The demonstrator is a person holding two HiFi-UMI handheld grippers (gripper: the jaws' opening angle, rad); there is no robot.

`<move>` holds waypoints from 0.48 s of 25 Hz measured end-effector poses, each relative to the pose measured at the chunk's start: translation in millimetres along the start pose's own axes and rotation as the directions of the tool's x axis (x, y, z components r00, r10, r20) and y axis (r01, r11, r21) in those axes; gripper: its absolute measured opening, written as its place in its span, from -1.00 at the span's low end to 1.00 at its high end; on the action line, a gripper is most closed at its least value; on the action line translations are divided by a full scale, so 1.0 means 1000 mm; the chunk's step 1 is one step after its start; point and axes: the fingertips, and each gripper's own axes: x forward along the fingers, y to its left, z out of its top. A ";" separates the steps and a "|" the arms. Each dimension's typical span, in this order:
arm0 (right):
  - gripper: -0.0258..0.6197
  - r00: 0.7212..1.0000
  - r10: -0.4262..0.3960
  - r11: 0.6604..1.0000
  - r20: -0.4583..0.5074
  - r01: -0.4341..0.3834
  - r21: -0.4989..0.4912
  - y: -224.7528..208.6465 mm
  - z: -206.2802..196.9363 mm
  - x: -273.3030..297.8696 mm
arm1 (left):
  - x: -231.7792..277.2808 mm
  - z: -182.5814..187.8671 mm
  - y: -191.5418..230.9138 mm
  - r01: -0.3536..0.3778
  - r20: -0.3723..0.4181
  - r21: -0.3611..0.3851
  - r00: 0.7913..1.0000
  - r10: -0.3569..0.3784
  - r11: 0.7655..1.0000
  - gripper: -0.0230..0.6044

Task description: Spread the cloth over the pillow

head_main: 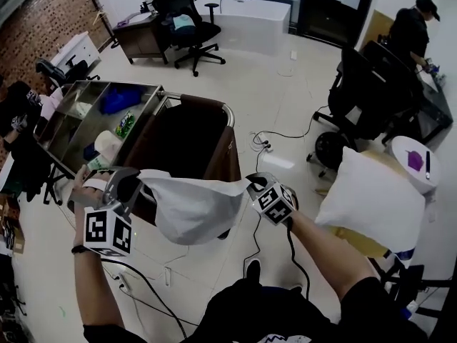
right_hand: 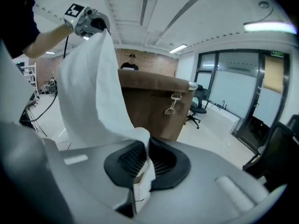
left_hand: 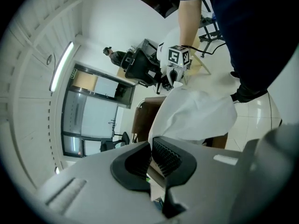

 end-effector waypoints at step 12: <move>-0.89 0.940 -0.258 0.962 0.223 0.228 0.153 -0.080 0.056 -0.200 | 0.010 0.114 0.054 -0.102 0.243 -0.033 0.964 0.107 0.994 -0.92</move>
